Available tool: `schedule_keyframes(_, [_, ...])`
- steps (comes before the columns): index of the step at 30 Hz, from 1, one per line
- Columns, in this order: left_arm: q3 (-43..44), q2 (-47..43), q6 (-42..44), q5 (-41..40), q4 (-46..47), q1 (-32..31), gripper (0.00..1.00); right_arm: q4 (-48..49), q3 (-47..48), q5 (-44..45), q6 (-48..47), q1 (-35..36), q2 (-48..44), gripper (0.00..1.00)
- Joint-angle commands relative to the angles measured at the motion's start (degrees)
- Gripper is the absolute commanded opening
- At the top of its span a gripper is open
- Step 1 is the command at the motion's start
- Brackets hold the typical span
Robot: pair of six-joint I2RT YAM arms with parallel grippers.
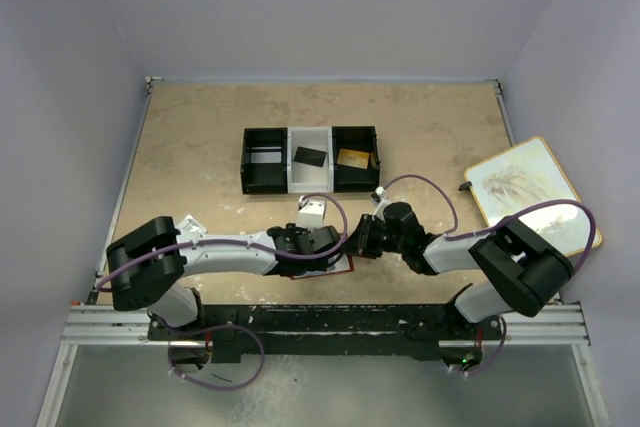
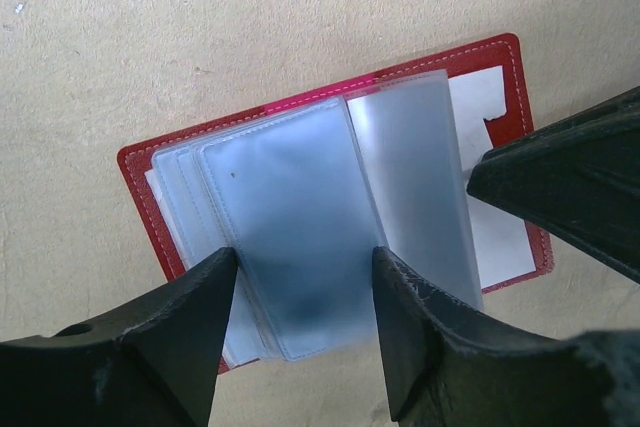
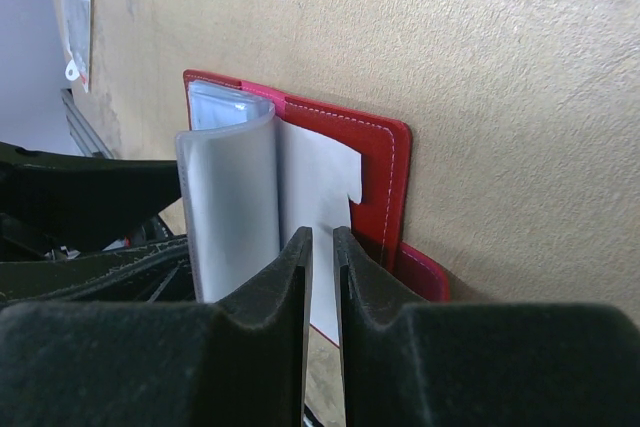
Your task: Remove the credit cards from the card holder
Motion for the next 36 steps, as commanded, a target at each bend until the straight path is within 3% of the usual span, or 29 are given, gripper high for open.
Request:
schedule_keyframes(1, [2.32,-2.78,1.04,0.46,3.58,-0.92,0.53,-5.29,-0.64,2.3,-1.79,0.15,0.3,0.19])
schedule_keyframes(11, [8.04,-1.37,3.3,-0.87,-2.36,-2.91,0.54,-5.1,-0.51,2.39,-1.44,0.12,0.62,0.18])
schedule_keyframes(22, [8.24,-1.94,2.86,-1.83,-0.82,-3.41,0.54,-9.92,0.19,4.3,-1.88,0.12,-3.4,0.22])
schedule_keyframes(30, [5.54,-3.66,0.43,-4.46,-1.79,-3.45,0.54,-23.55,3.3,9.68,-3.59,0.17,-17.43,0.35])
schedule_keyframes(36, [-0.11,-10.71,-4.08,-8.75,-0.38,-3.41,0.58,-30.71,5.77,10.25,-5.28,0.57,-29.18,0.41])
